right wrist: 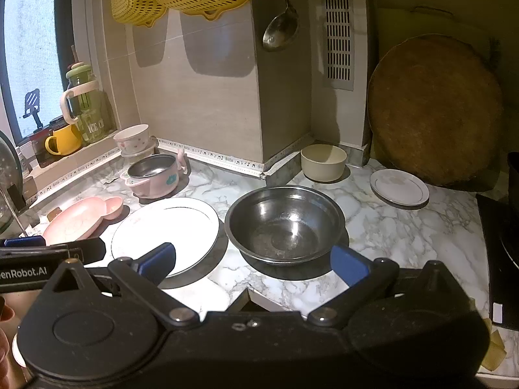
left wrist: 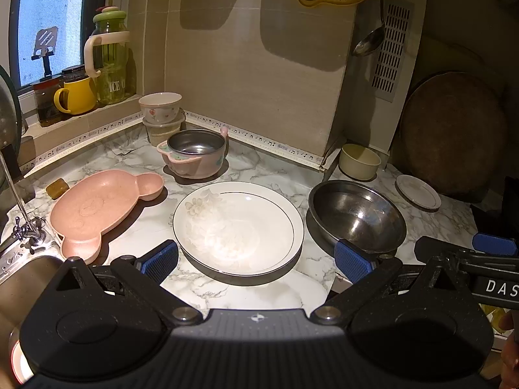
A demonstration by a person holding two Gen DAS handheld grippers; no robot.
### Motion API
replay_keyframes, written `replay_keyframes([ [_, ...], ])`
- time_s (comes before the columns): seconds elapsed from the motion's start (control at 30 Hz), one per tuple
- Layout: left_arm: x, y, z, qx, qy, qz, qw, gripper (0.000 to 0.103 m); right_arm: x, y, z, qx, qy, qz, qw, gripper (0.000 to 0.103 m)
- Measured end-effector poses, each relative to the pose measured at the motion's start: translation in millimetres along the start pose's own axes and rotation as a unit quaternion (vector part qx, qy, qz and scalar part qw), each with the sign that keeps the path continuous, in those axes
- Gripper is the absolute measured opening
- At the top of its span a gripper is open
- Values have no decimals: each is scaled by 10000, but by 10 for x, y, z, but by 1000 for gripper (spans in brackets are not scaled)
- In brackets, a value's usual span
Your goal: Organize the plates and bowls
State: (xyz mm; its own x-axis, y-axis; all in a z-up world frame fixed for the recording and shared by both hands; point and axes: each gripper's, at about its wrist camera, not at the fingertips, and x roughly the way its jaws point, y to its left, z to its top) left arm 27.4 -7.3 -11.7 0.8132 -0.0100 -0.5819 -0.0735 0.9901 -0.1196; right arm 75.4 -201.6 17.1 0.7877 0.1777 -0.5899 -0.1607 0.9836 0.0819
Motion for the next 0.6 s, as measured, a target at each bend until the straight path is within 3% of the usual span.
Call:
replay_keyframes([
  [0.6,471,-300,327,269,43,-167,9995,103,306,-330,278,-113,-231,-199,9995,102],
])
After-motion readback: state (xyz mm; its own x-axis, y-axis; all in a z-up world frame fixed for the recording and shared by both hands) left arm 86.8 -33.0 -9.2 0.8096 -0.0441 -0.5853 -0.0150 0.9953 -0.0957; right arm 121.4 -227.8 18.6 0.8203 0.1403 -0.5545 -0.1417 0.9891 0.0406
